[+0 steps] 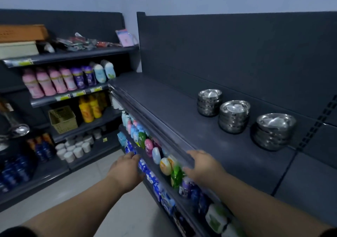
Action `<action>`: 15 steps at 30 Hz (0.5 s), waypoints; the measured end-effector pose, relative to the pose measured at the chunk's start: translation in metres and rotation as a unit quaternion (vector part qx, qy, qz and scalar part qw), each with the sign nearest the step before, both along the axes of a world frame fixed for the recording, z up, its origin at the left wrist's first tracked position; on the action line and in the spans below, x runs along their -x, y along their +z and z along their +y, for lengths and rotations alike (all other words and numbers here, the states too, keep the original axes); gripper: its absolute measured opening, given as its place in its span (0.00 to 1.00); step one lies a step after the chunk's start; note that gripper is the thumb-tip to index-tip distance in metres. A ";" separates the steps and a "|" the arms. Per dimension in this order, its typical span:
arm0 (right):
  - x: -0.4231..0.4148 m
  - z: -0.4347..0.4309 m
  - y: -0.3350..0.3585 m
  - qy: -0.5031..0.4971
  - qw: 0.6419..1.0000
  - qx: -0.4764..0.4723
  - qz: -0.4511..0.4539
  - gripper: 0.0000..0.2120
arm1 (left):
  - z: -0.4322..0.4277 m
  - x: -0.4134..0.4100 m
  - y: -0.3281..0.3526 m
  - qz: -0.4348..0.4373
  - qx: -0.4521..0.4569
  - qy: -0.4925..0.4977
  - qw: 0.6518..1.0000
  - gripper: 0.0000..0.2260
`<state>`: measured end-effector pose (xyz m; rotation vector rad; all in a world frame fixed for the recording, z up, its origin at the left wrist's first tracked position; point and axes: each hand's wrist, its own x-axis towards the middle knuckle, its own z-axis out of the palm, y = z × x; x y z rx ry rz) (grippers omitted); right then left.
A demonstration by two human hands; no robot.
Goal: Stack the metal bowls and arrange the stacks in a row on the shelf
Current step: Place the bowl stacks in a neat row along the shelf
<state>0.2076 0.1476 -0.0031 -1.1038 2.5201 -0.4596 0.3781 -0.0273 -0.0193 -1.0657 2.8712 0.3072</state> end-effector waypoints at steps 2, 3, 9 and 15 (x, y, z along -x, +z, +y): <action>0.040 -0.013 0.004 -0.018 1.000 0.012 0.006 0.31 | -0.016 0.037 0.006 0.014 0.014 -0.006 1.000 0.29; 0.059 -0.018 0.005 -0.027 0.999 0.018 0.007 0.32 | -0.023 0.055 0.008 0.022 0.018 -0.010 1.000 0.29; 0.132 -0.041 -0.002 -0.074 0.997 0.032 0.019 0.34 | -0.059 0.154 0.006 0.039 0.017 -0.060 0.997 0.31; 0.176 -0.081 -0.023 -0.135 0.990 0.046 -0.006 0.42 | -0.102 0.254 -0.002 0.072 0.001 -0.134 0.988 0.31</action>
